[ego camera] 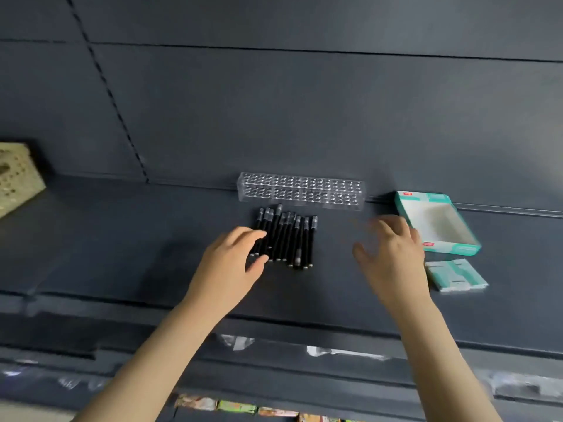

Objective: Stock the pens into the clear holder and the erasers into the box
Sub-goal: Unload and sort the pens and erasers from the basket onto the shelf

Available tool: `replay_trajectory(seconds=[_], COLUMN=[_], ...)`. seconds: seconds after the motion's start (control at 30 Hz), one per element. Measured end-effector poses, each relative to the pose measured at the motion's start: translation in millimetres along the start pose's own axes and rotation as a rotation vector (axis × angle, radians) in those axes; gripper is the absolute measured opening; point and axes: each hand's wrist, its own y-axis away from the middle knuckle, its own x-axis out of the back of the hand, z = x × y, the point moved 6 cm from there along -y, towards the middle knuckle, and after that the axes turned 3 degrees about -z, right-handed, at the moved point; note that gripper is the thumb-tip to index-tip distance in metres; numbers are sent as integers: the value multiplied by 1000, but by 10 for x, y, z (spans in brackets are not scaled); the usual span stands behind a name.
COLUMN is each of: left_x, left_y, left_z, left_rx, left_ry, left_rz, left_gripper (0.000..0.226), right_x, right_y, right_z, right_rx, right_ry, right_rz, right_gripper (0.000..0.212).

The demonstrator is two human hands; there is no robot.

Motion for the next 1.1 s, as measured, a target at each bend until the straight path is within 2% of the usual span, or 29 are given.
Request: replay_trajectory(seconds=[0.3,0.53,0.7,0.9,1.1], left_x=[1724,2753,3225,3688,3916], left_y=[1216,1718,1602,1014,515], left_z=[-2172,-3489,-4423,-5522,-6371], left_rx=[177,320,360,336,295], left_ry=[-105,-113,-131,-132,-115], left_rz=[81,182,234,261,189], left_gripper=[39,41,39,40,42], right_x=[-969,-1404,-1785,-2469,-3162], right_y=[632,756,531,-56,-434], right_z=[-2944,-4752,-5763,-6854,-7643], right_rx=[318,503,588,606,572], right_ry=[-288,-398,-452,-477,-415], right_rz=[-216,-301,-294,-281,-456], right_gripper=[41,42,42,42,49])
